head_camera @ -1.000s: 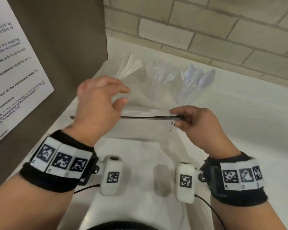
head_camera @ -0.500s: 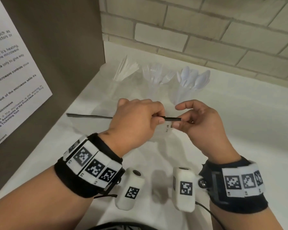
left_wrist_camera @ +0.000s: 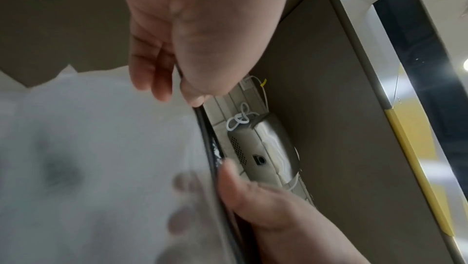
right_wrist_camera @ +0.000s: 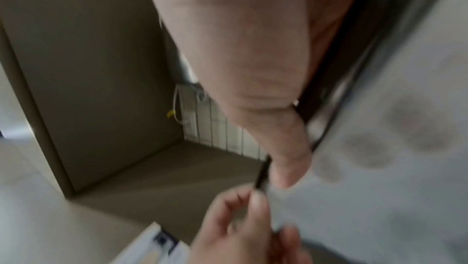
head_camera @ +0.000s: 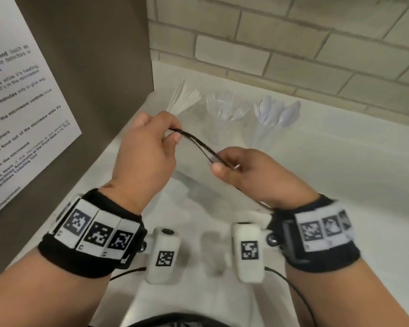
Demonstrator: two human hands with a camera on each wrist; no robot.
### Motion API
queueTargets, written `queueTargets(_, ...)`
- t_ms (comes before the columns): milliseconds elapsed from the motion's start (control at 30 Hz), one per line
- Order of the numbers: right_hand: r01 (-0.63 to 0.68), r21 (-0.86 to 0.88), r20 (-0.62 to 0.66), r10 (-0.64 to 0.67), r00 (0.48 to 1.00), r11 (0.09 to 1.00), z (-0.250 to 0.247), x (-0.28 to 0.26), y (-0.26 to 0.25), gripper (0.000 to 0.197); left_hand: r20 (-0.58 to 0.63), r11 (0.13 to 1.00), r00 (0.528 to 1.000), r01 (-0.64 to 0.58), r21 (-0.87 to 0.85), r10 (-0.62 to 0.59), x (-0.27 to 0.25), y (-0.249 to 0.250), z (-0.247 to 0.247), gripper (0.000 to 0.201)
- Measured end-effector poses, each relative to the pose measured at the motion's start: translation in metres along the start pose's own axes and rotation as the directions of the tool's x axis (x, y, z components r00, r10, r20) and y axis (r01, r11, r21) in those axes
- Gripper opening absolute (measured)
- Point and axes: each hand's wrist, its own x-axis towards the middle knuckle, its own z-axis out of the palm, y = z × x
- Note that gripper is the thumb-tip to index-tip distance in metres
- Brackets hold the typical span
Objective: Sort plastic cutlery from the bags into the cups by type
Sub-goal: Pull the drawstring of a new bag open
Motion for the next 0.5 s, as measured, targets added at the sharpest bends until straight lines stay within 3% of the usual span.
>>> queueTargets(67,0.010,0.023,-0.003,-0.010,1.000,1.000,0.017,0.011,-0.005,0.026,0.003,0.992,0.999,0.054,-0.118,-0.054,-0.005,0.003,0.006,0.012)
queueTargets(133,-0.025,0.137,-0.044,0.031,0.999,0.990,0.026,0.017,-0.005,0.027,0.085,0.919,0.969,0.248,-0.305,-0.233,-0.010,0.010,0.006,0.037)
queueTargets(200,-0.037,0.285,-0.091,0.066,0.994,0.958,0.030,0.017,-0.006,0.033,0.258,0.766,0.884,0.467,-0.443,-0.390,-0.013,0.019,0.007,0.078)
queueTargets(267,-0.034,0.400,-0.080,0.072,0.994,0.916,0.034,0.017,-0.009,0.036,0.370,0.665,0.808,0.588,-0.461,-0.458,-0.013,0.021,0.007,0.092)
queueTargets(367,-0.065,0.534,-0.031,0.096,0.995,0.843,0.035,0.016,-0.009,0.037,0.448,0.530,0.705,0.709,-0.464,-0.550,-0.005,0.016,0.004,0.053)
queueTargets(433,-0.077,0.625,-0.011,0.108,0.994,0.777,0.031,0.014,-0.008,0.037,0.498,0.440,0.662,0.747,-0.499,-0.560,-0.001,0.012,-0.001,0.029)
queueTargets(500,-0.057,0.644,-0.011,0.084,0.996,0.762,0.027,0.012,-0.005,0.033,0.555,0.401,0.654,0.755,-0.519,-0.514,0.000,0.013,-0.005,0.030)
